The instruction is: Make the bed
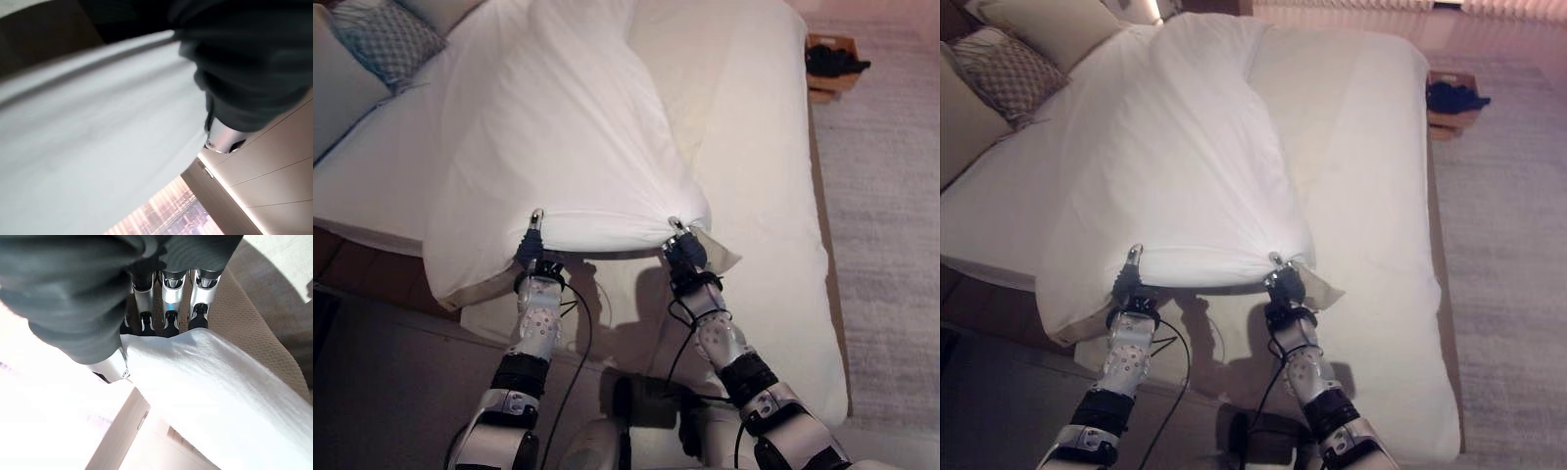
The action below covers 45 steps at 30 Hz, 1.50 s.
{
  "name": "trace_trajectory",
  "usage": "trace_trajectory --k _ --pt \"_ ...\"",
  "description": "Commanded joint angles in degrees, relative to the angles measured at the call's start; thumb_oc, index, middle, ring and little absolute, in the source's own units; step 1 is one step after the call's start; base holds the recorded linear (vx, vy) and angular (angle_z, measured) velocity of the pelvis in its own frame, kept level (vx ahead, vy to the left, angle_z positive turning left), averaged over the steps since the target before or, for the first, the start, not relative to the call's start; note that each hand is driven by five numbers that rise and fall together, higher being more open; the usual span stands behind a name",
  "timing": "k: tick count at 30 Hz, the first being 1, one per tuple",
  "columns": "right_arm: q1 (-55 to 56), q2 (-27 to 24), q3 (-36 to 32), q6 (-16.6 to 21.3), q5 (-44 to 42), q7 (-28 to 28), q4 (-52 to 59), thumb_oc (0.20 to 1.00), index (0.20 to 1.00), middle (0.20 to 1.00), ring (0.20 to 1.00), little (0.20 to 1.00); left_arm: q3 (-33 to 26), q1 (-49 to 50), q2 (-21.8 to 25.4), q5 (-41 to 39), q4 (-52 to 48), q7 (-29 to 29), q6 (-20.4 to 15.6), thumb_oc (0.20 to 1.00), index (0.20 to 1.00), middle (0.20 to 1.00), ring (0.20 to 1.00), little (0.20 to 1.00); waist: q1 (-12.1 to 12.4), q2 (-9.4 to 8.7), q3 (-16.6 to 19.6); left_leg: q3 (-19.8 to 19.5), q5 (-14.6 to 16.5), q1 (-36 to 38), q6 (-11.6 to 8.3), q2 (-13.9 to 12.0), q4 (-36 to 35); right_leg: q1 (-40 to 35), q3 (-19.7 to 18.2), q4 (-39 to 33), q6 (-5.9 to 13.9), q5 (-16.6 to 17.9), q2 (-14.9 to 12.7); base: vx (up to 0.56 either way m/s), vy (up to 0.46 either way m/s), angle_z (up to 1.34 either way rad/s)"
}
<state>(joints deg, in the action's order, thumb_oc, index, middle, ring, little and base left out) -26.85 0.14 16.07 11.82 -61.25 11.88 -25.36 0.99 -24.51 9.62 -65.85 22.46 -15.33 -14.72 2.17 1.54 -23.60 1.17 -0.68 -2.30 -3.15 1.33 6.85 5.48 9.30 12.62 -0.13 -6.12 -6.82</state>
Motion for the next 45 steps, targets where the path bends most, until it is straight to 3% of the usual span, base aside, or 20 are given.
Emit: trace_trajectory --k 1,5,9,11,13,15,16,19,22,27,29,30,31,34,36,37,38,39,42,45 --pt "11.7 -7.3 -9.9 6.7 -2.6 0.2 2.5 0.2 0.2 0.2 0.2 0.2 -8.6 6.3 5.7 2.9 0.1 2.0 -8.0 0.2 0.2 0.2 0.2 0.2 -2.5 -1.21 14.0 -1.8 -0.9 -0.5 -1.37 -8.9 -0.8 -3.2 -0.8 -1.9 6.17 2.1 -2.8 0.04 0.346 0.23" --pt "13.7 -8.2 -11.9 6.4 -2.3 1.0 3.5 0.2 0.2 0.2 0.2 0.2 -6.9 5.6 5.5 1.9 2.2 2.8 -7.1 0.2 0.2 0.2 0.2 0.2 -3.8 0.04 17.4 5.3 -3.3 1.6 -4.2 -15.2 -5.8 -3.2 1.3 -3.5 9.17 5.1 -7.6 0.05 0.503 0.2" --pt "14.8 -7.2 -11.9 6.0 -1.7 2.1 3.9 0.2 0.2 0.2 0.2 0.2 -4.5 5.1 5.0 1.6 3.1 3.6 -6.6 0.2 0.2 0.2 0.2 0.2 -3.8 -1.59 17.2 5.7 1.4 1.0 -1.47 -7.5 -4.0 -2.4 1.1 -2.2 11.22 21.2 -16.6 0.02 0.546 0.35" --pt "14.0 -6.0 -10.8 6.3 -1.5 2.5 3.7 0.2 0.2 0.2 0.2 0.2 -4.0 4.7 5.4 2.5 2.8 2.6 -6.8 0.2 0.2 0.2 0.2 0.2 -3.1 -0.86 15.8 7.7 2.5 1.5 0.19 -5.5 -3.6 0.1 3.4 1.5 10.39 22.2 -18.6 -0.06 0.622 0.11" --pt "13.5 -5.2 -10.0 6.3 -1.7 2.2 2.6 0.2 0.2 0.2 0.2 0.2 -4.7 4.5 5.8 2.9 3.7 2.4 -6.7 0.2 0.2 0.2 0.2 0.2 -3.1 0.26 15.3 8.3 2.1 2.5 1.27 -4.0 -5.3 2.1 2.6 6.7 8.59 15.8 -15.2 -0.01 0.57 -0.41" --pt "13.8 -4.7 -9.5 6.3 -3.3 1.0 1.5 0.2 0.2 0.2 0.2 0.2 -4.6 4.0 6.1 2.8 3.9 3.0 -6.2 0.2 0.2 0.2 0.2 0.2 -3.9 0.35 15.0 7.3 1.0 4.2 1.51 -2.2 -7.9 3.4 2.2 8.3 6.51 8.8 -7.1 0.06 0.374 -0.1" --pt "13.8 -4.7 -9.5 6.3 -3.3 1.0 1.5 0.2 0.2 0.2 0.2 0.2 -4.6 4.0 6.1 2.8 3.9 3.0 -6.2 0.2 0.2 0.2 0.2 0.2 -3.9 0.35 15.0 7.3 1.0 4.2 1.51 -2.2 -7.9 3.4 2.2 8.3 6.51 8.8 -7.1 0.12 0.28 0.07" --pt "14.3 -4.2 -8.6 6.2 -4.8 -0.4 -0.1 0.2 0.2 0.2 0.2 0.2 -5.3 4.4 6.3 3.6 3.7 2.8 -5.8 0.2 0.2 0.2 0.2 0.2 -4.1 -0.14 14.9 7.1 0.5 7.1 1.46 0.3 -11.2 5.2 5.9 4.5 5.31 6.1 0.8 0.14 0.237 0.19" --pt "15.5 -4.6 -8.4 6.6 -5.9 -1.1 -0.4 0.2 0.2 0.2 0.2 0.2 -5.1 3.8 6.0 3.9 4.9 3.0 -5.6 0.2 0.2 0.2 0.2 0.2 -6.3 -1.41 14.7 4.3 0.9 8.4 1.6 3.8 -11.8 8.4 2.0 -2.1 6.01 8.8 8.1 0.18 0.175 0.56" --pt "19.4 -5.6 -8.3 6.7 -6.5 -0.5 -0.5 0.2 0.2 0.2 0.2 0.2 -4.1 4.9 3.9 4.5 8.1 3.9 -4.5 0.2 0.2 0.2 0.2 0.2 -8.9 -1.46 16.2 1.0 4.9 9.9 2.0 6.9 -6.1 3.5 -0.9 -7.5 4.37 10.1 8.8 0.27 0.098 0.97" --pt "20.6 -6.6 -8.8 6.2 -6.7 -1.1 -1.0 0.2 0.2 0.2 0.2 0.2 -4.6 6.1 3.1 3.7 9.4 4.4 -4.4 0.2 0.2 0.2 0.2 0.2 -9.1 -0.54 16.1 3.1 1.9 6.5 -2.97 6.7 7.5 0.0 -0.1 -7.9 3.08 8.5 8.1 0.24 0.083 0.65" --pt "20.6 -6.6 -8.8 6.2 -6.8 -1.1 -1.0 0.2 0.2 0.2 0.2 0.2 -4.6 6.1 3.1 3.7 9.4 4.5 -4.4 0.2 0.2 0.2 0.2 0.2 -9.2 -0.62 16.2 3.1 1.8 6.1 -2.96 6.8 7.7 0.1 0.0 -8.1 3.07 8.7 8.0 0.24 0.099 0.27" --pt "20.9 -7.3 -8.1 5.8 -6.2 -1.1 -1.5 0.2 0.2 0.2 0.2 0.2 -5.4 7.1 2.8 3.4 10.0 4.5 -4.9 0.2 0.2 0.2 0.2 0.2 -7.9 -0.93 15.2 1.5 -1.8 1.3 -6.84 7.8 19.0 -2.5 -1.6 -8.0 1.87 7.3 7.6 0.21 0.081 0.24" --pt "21.2 -6.9 -9.1 5.3 -6.2 -1.0 -2.3 0.2 0.2 0.2 0.2 0.2 -7.2 8.5 2.9 2.6 10.3 3.7 -5.2 0.2 0.2 0.2 0.2 0.2 -6.4 -1.98 14.9 2.4 0.4 -3.0 -3.51 2.9 21.1 -5.3 -3.2 -8.5 2.17 6.5 5.9 0.28 0.095 -0.27" --pt "21.2 -6.3 -8.8 5.3 -6.3 -0.9 -2.8 0.2 0.2 0.2 0.2 0.2 -7.7 8.8 3.0 1.7 10.4 3.2 -5.6 0.2 0.2 0.2 0.2 0.2 -5.9 -2.78 15.1 1.6 2.2 -3.3 -1.59 0.0 17.1 -5.6 -4.3 -8.1 2.81 5.9 4.8 0.26 0.167 -0.25" --pt "20.6 -5.8 -7.8 5.1 -6.5 -0.4 -3.6 0.2 0.2 0.2 0.2 0.2 -8.0 8.5 3.6 1.5 11.2 2.2 -5.6 0.2 0.2 0.2 0.2 0.2 -4.6 -3.28 15.4 -2.3 2.1 -1.9 -0.21 -4.0 7.9 -5.8 -7.0 -6.9 3.73 4.2 4.1 0.28 0.25 -0.31" --pt "20.3 -5.7 -7.4 4.9 -6.5 -0.2 -4.1 0.2 0.2 0.2 0.2 0.2 -8.1 8.3 3.9 1.4 11.2 2.0 -5.8 0.2 0.2 0.2 0.2 0.2 -4.3 -2.98 15.4 -4.5 0.8 -1.3 -0.54 -6.0 4.2 -5.9 -8.3 -6.3 3.91 3.5 4.2 0.43 0.508 -0.63" --pt "19.3 -5.5 -6.7 4.5 -5.8 0.6 -4.2 0.2 0.2 0.2 0.2 0.2 -8.1 8.6 3.4 1.2 7.1 0.7 -7.2 0.2 0.2 0.2 0.2 0.2 -3.2 -1.89 15.6 -10.5 -5.7 -2.5 -2.14 -10.6 -2.7 -5.7 -11.3 -5.1 4.29 2.2 3.7 0.24 0.335 -0.81" --pt "19.1 -5.7 -7.1 3.4 -5.4 0.7 -4.9 0.2 0.2 0.2 0.2 0.2 -8.8 8.1 4.2 0.9 10.4 0.5 -6.5 0.2 0.2 0.2 0.2 0.2 -3.7 -0.72 16.2 -8.1 -8.9 -3.0 -4.29 -13.3 -6.4 -7.0 -11.5 -5.0 5.55 0.7 1.5 0.23 0.434 -0.61" --pt "20.4 -5.6 -6.1 1.8 -3.6 0.4 -4.4 0.2 0.2 0.2 0.2 0.2 -7.7 8.0 3.8 1.3 11.6 1.5 -5.4 0.2 0.2 0.2 0.2 0.2 -3.6 -0.51 17.5 -6.0 -4.9 -0.9 -4.17 -10.5 -6.2 -8.1 -11.5 -5.5 8.42 2.1 -3.6 0.23 0.563 -0.37"
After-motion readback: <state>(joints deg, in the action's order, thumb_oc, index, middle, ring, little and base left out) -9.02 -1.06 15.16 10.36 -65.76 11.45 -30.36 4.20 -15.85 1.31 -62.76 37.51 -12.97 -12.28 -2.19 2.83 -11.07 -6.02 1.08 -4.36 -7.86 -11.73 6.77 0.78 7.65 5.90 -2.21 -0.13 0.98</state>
